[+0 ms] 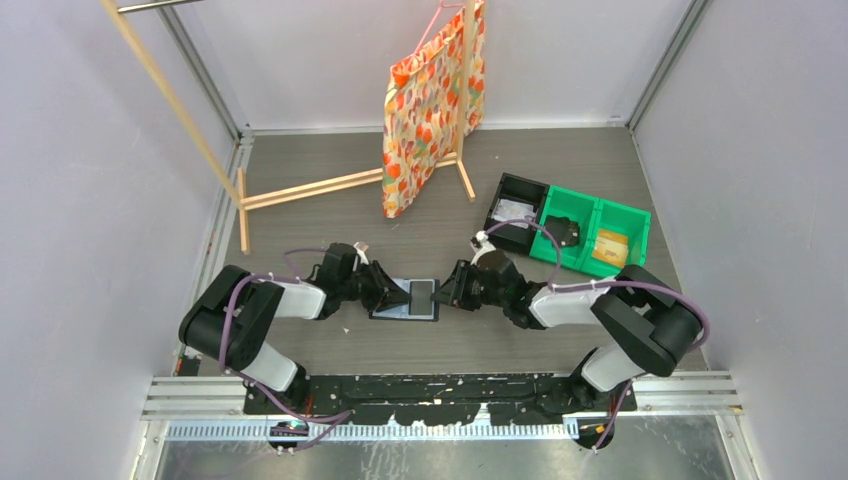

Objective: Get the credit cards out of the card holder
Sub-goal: Remove the credit card from the card holder.

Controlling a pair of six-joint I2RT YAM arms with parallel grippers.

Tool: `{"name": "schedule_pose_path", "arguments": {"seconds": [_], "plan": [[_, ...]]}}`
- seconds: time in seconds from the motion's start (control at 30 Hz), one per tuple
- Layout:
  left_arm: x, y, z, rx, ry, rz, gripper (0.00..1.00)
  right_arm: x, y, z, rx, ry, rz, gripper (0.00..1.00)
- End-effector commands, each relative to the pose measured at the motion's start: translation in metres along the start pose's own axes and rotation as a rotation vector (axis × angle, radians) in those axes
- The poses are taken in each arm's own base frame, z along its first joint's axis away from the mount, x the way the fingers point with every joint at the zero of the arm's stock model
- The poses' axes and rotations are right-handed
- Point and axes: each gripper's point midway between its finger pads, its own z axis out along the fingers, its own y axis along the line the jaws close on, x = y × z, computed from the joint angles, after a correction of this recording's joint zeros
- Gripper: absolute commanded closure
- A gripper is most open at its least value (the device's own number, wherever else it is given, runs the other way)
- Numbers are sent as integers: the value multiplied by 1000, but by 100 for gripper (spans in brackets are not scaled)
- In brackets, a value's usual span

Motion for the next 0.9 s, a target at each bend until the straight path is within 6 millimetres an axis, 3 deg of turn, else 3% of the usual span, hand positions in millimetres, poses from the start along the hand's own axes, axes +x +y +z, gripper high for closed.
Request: {"name": "schedule_pose_path", "arguments": {"seconds": [0.0,0.53,0.87], "plan": [[-6,-6,-2,18,-17,28,77,3,11,9,-40,17,-17,66],[-6,-5,-3,23,-25,20,77,-5,27,7,-49,-6,-69,66],[-5,-4,-4,23,-21,21,77,0,14,17,-17,0,-48,66]]}}
